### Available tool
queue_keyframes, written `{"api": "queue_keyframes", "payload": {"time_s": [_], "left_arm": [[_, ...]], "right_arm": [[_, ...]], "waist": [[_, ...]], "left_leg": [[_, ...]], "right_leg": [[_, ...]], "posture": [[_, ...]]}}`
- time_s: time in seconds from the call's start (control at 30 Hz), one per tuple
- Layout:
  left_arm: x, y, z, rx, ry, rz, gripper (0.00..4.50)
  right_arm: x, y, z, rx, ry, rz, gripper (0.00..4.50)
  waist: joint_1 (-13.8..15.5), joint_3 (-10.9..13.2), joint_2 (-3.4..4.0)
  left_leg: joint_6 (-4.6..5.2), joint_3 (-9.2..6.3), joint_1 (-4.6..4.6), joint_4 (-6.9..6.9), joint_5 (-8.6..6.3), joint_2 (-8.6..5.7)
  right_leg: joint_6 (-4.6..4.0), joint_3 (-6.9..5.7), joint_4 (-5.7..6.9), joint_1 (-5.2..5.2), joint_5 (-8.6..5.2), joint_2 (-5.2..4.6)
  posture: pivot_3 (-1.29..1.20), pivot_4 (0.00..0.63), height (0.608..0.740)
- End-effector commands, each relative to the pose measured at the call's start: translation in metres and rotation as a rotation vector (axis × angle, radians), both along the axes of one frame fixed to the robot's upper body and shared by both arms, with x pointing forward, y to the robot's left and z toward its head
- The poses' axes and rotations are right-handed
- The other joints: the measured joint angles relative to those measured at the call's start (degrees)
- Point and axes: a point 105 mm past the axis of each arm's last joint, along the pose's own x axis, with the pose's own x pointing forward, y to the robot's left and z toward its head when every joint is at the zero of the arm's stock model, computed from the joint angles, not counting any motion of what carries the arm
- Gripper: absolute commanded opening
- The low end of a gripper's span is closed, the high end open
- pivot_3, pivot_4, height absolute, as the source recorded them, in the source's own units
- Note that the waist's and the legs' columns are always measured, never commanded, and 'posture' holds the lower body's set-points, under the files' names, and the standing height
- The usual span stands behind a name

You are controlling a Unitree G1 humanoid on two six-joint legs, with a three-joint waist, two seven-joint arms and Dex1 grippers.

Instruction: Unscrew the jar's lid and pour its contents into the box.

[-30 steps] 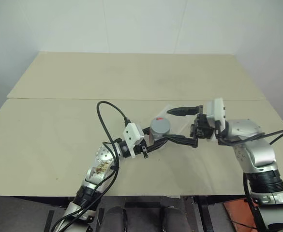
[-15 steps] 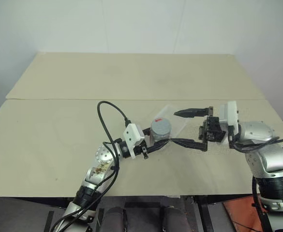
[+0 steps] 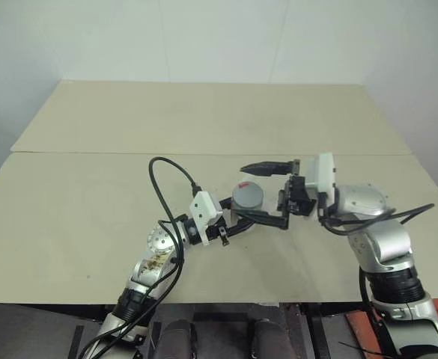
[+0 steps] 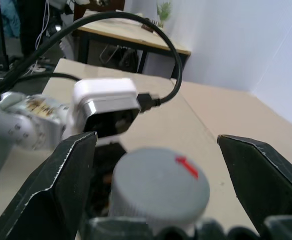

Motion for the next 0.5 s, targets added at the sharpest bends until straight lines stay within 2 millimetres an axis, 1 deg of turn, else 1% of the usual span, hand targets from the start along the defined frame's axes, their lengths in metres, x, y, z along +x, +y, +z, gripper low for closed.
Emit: {"api": "queue_keyframes", "payload": {"time_s": [0.03,0.2,0.5], "left_arm": [[-0.002,-0.002,0.008,-0.021,-0.04,-0.005,2.02],[-0.002,-0.002,0.006,-0.017,-0.042,-0.004,2.02],[-0.004,-0.002,0.005,-0.015,-0.04,-0.007,2.02]], "right_arm": [[0.002,0.004,0.005,-0.001,-0.027,-0.016,4.49],[0.006,0.004,0.005,0.019,0.004,-0.04,4.49],[0.008,-0.014,0.006,0.042,0.085,-0.091,4.49]], "waist": [[0.08,0.0,0.0],[-0.03,0.0,0.0],[0.0,0.0,0.0]], "left_leg": [[0.0,0.0,0.0,0.0,0.0,0.0],[0.0,0.0,0.0,0.0,0.0,0.0],[0.01,0.0,-0.01,0.0,0.0,0.0]], "right_leg": [[0.0,-0.01,-0.01,0.01,0.0,0.0],[0.0,0.0,0.0,0.0,0.0,0.0],[0.0,-0.01,-0.01,0.0,0.0,0.0]], "posture": [[0.0,0.15,0.74],[0.0,0.15,0.74],[0.0,0.15,0.74]]}}
